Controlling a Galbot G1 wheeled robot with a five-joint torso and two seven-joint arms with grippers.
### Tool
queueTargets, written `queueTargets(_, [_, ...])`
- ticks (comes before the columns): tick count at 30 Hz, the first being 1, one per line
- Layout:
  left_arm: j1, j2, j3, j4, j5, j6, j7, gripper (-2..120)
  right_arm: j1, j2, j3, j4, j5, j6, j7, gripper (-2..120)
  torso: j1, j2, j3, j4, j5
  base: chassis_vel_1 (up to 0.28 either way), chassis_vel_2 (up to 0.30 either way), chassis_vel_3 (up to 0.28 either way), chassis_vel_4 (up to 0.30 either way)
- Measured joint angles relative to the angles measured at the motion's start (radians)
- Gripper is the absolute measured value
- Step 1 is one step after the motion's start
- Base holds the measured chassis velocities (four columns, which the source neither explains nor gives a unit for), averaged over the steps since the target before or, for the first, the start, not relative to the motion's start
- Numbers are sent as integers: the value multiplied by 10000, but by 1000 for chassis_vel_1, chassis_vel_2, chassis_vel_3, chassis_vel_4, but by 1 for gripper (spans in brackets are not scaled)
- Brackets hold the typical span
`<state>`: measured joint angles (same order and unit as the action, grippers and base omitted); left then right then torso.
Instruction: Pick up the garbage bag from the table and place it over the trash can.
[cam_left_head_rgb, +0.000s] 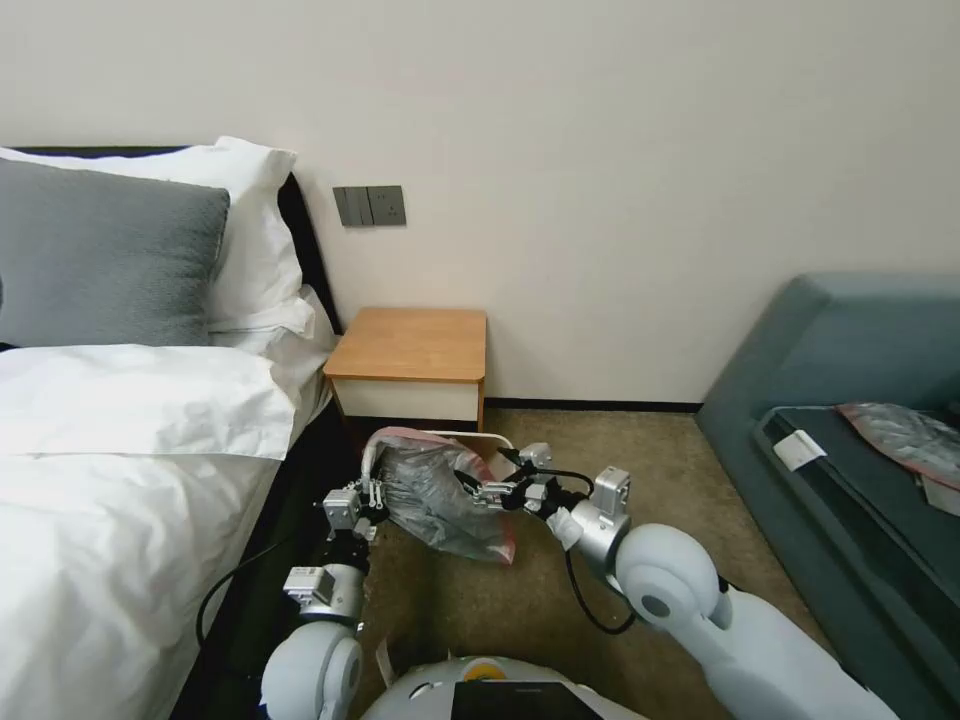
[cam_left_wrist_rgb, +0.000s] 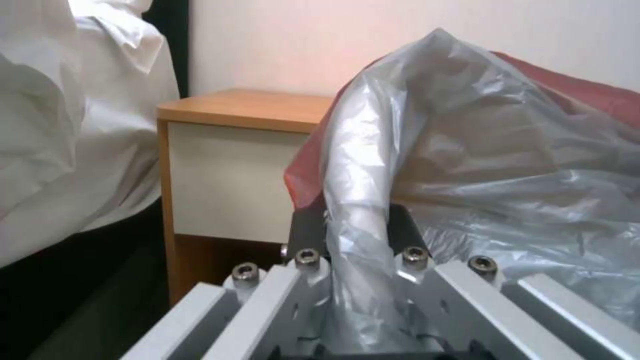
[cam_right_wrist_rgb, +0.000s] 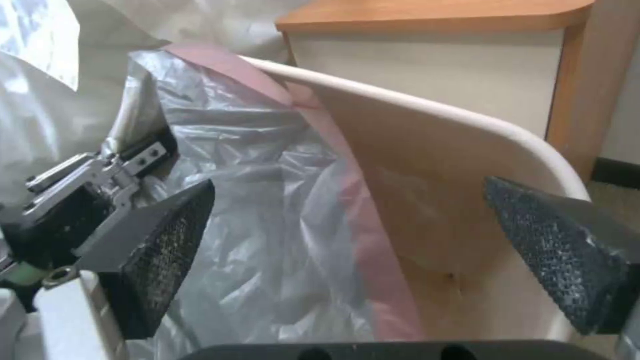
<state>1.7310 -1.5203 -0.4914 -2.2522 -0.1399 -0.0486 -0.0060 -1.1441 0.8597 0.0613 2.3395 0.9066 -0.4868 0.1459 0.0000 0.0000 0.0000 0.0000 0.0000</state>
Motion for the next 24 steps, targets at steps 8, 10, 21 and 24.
queueTargets(8, [-11,-23,0,-8,0,-83,39,4,190,109,-149,-399,609,-73,-108,98,0,0,0,-1,-1,0,0,0,0])
queueTargets(10, [-11,-29,8,-10,0,-85,42,4,207,137,-174,-431,619,-72,-155,96,0,0,0,-1,-1,0,0,0,0])
queueTargets(21, [-6,-62,49,-22,-7,-100,54,4,275,351,-365,-744,324,-39,-507,58,0,0,0,0,0,0,0,0,0])
queueTargets(24, [-40,-64,38,-27,-38,-100,54,4,235,354,-369,-786,83,4,-630,44,0,0,0,0,-1,0,0,0,0])
